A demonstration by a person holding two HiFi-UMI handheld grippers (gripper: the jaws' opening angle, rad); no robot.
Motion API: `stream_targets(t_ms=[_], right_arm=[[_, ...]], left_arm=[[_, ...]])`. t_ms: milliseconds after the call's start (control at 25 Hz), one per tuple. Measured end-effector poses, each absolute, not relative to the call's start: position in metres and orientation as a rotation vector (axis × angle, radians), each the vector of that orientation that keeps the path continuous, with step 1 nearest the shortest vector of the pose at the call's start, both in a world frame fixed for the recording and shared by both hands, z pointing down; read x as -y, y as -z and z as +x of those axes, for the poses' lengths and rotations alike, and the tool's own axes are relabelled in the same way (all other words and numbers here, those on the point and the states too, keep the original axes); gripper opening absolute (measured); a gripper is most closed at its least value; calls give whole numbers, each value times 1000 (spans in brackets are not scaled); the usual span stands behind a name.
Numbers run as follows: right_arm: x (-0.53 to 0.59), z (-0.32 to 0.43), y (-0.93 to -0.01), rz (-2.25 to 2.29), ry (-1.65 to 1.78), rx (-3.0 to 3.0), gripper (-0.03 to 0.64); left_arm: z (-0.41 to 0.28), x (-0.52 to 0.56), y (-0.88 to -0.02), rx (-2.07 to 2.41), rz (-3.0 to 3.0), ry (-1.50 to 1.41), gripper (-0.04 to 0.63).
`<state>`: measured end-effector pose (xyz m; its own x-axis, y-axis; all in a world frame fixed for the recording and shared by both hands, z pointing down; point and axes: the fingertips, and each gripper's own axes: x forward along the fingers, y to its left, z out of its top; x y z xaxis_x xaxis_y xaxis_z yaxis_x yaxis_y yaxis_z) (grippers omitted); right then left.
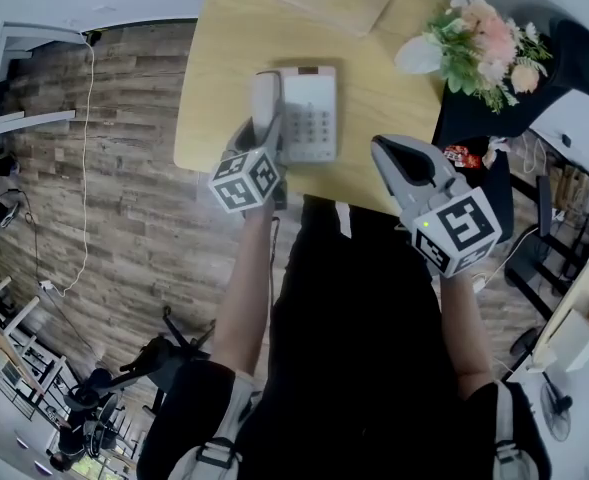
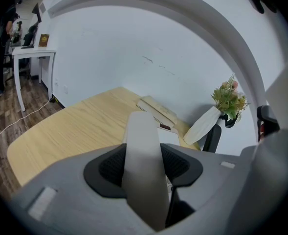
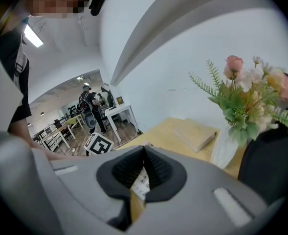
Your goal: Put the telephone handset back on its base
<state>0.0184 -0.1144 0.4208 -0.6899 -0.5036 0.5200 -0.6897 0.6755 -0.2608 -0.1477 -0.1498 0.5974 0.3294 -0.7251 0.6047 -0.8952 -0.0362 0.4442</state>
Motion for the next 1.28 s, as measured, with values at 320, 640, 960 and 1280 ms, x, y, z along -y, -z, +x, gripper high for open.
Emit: stream_targets(t_ms=[320,640,960,1280], right_arm=[[115,21,-423,933,-629,2477,2],[118,21,-423,936,-631,2479,2],[118,20,-424,941,-636,2476,2],[117,19,-422,941,-635,2476,2]], left_arm=[[-146,153,-600,1446,1803,-280,221],[-144,153,-603,1434,1803,-299,221],[-143,153,-607,1422,1812,-315,221],[-143,153,-607,1417,1820,-334,222]])
